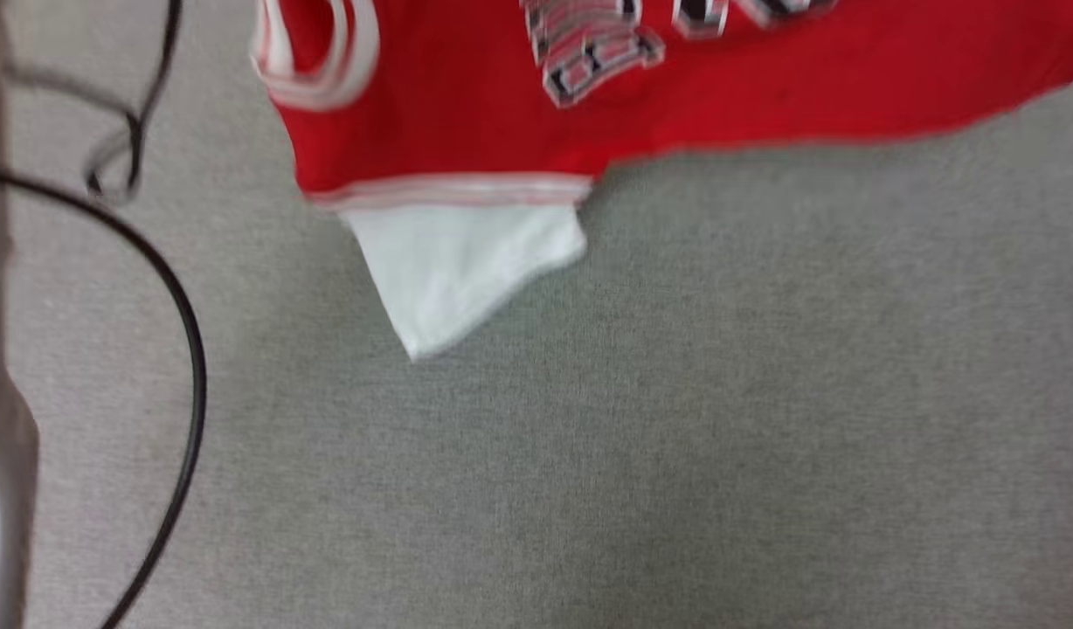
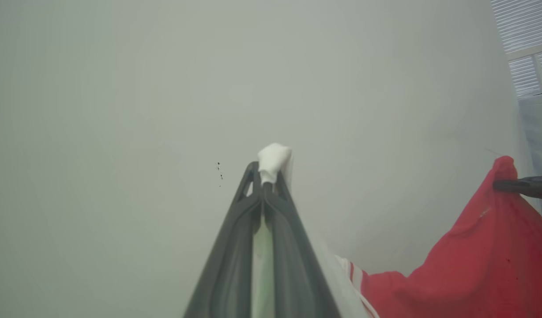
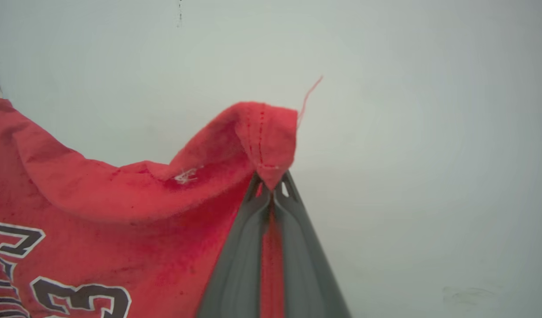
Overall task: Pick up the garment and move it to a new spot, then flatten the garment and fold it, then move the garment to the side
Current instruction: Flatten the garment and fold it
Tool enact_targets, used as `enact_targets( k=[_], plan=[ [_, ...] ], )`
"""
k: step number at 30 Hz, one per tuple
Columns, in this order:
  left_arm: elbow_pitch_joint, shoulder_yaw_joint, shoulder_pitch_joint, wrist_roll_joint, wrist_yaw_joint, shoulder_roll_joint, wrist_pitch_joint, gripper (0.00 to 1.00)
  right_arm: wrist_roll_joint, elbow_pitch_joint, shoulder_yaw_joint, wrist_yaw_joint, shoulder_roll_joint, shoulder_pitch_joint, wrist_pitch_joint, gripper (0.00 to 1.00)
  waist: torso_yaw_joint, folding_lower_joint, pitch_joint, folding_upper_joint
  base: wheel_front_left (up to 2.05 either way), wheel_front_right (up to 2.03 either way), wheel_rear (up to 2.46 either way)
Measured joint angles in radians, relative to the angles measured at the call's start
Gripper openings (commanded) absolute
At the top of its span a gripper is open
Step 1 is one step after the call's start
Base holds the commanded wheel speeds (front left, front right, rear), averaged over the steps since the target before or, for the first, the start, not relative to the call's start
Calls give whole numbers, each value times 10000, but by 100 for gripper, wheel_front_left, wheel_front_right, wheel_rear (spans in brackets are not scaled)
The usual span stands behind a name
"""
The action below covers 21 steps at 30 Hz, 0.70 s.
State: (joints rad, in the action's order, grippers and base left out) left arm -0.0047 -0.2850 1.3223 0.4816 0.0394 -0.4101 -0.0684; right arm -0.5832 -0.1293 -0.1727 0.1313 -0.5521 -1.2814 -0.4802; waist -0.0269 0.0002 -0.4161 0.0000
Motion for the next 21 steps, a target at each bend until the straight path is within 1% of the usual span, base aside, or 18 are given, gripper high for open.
enact_targets(
  k=[6,11,16,21],
  plan=[
    [1595,-184,2772,-234,399,249,192,0,639,-920,-100,-2,253,-2269,203,0,-42,1,-1131,0,0,0,0],
    [2847,-261,4618,-366,579,372,497,0,1060,-1854,-341,0,414,-4051,548,0,-72,1,-1872,0,0,0,0],
    [3768,-307,5644,-370,665,575,965,0,1271,-2920,-598,0,518,-5537,1003,0,-179,1,-2308,0,0,0,0],
    [4635,-384,5909,-330,752,493,1319,0,1273,-3956,-1164,0,570,-6104,1434,0,-277,0,-2624,0,0,0,0]
  ],
)
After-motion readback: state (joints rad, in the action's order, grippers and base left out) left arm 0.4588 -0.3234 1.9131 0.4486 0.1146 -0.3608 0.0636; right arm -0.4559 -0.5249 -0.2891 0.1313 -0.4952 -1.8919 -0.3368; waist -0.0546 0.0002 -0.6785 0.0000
